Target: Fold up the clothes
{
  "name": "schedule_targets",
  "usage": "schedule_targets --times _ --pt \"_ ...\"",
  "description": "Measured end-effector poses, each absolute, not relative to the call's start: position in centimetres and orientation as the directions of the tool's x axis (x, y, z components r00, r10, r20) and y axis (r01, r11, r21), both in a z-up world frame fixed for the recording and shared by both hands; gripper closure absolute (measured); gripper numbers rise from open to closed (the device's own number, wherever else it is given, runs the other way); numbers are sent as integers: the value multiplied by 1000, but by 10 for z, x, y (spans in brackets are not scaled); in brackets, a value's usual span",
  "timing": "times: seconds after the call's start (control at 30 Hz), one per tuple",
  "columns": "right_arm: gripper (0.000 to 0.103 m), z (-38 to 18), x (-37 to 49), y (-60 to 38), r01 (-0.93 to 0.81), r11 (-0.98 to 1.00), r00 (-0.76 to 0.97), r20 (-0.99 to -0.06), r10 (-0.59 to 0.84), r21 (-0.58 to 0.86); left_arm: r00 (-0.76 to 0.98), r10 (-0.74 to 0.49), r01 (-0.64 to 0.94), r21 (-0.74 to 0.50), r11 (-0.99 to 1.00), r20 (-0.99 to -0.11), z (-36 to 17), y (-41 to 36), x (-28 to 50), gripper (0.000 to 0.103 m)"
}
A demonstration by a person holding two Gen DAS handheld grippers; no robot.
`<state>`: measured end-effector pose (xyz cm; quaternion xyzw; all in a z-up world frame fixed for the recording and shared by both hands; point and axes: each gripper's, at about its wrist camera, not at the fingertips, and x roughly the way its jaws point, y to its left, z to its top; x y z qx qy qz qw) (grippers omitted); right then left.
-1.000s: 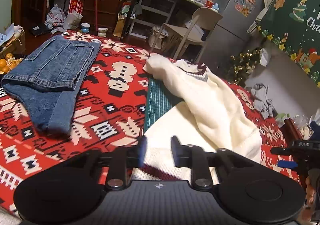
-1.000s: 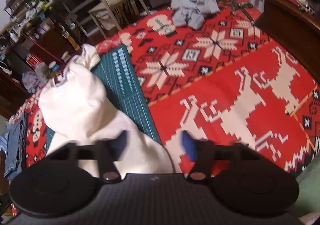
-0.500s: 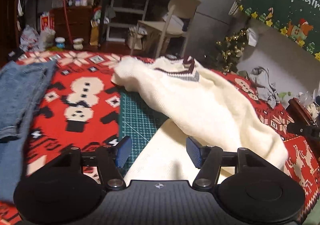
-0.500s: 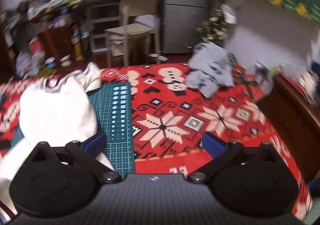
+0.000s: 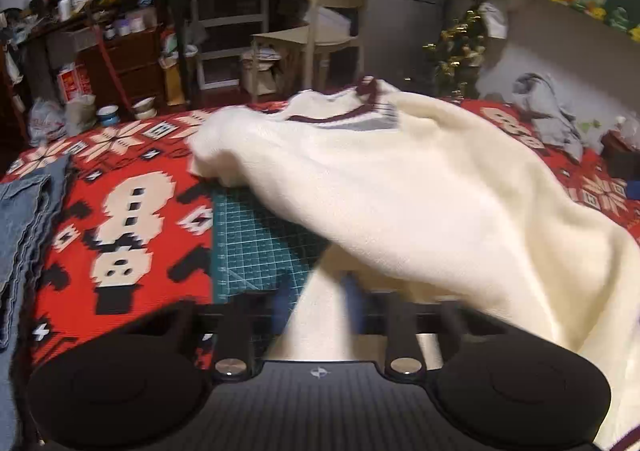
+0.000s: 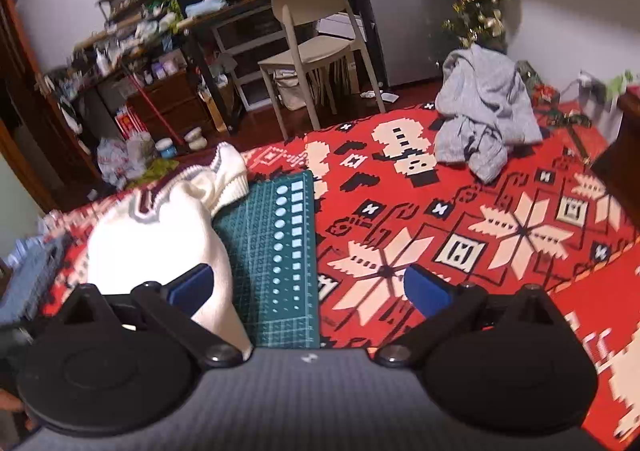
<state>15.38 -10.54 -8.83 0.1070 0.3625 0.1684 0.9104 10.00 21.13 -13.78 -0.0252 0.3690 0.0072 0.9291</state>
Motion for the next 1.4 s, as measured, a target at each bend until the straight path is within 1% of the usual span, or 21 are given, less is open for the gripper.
schedule_targets --times 0.13,0.23,0.3,0.33,0.37,0.4,0.43,0.47,0.53,0.6,0.77,0.87,1.03,1.13,1.17,1.2,1.3,1.4 --pt "1 -90 156 -105 -246 897 660 -615 432 367 732 -3 -43 -50 998 -681 -133 209 95 98" --pt "8 -89 153 -100 -281 893 644 -622 447 351 753 15 -93 -84 992 -658 -117 218 83 99" --pt "18 -90 152 -98 -293 886 628 -626 462 360 761 20 -141 -136 981 -648 -105 231 70 100" --pt "21 -93 152 -99 -285 869 608 -624 490 405 763 25 -167 -159 973 -646 -100 238 63 100" --pt "31 -97 154 -99 -282 853 587 -624 516 440 762 34 -192 -176 965 -647 -96 245 56 100" --pt "44 -100 155 -100 -279 835 565 -623 542 474 761 43 -218 -192 957 -647 -92 253 49 100" --pt "50 -103 156 -100 -274 817 543 -620 566 506 760 53 -241 -206 948 -648 -89 259 43 100" --pt "59 -107 156 -98 -276 810 526 -624 578 518 757 64 -262 -213 941 -650 -87 264 36 100" --pt "67 -113 157 -95 -279 794 492 -629 601 540 749 85 -303 -227 926 -657 -84 274 21 100" --pt "74 -119 157 -91 -276 804 478 -651 590 526 738 103 -337 -232 913 -667 -83 281 6 100" --pt "75 -122 153 -76 -320 845 476 -699 534 428 701 173 -459 -252 852 -691 -82 303 -24 100" --pt "74 -120 148 -61 -370 859 480 -719 503 354 677 200 -519 -267 812 -709 -85 314 -27 100" --pt "74 -125 138 -27 -457 870 499 -756 424 185 644 222 -550 -242 799 -732 -92 315 -21 100" --pt "74 -129 137 -23 -464 867 484 -766 423 185 650 207 -545 -259 798 -731 -96 317 -19 100" --pt "79 -128 136 -26 -455 872 490 -767 414 180 654 201 -542 -267 797 -730 -97 318 -19 100" --pt "87 -127 136 -29 -446 878 496 -768 406 176 658 194 -540 -276 795 -728 -98 318 -18 100" --pt "92 -124 135 -38 -418 894 512 -770 379 162 668 178 -530 -296 794 -722 -99 317 -15 100" --pt "96 -122 133 -46 -391 909 528 -773 353 148 669 170 -518 -290 805 -723 -100 313 -14 99"
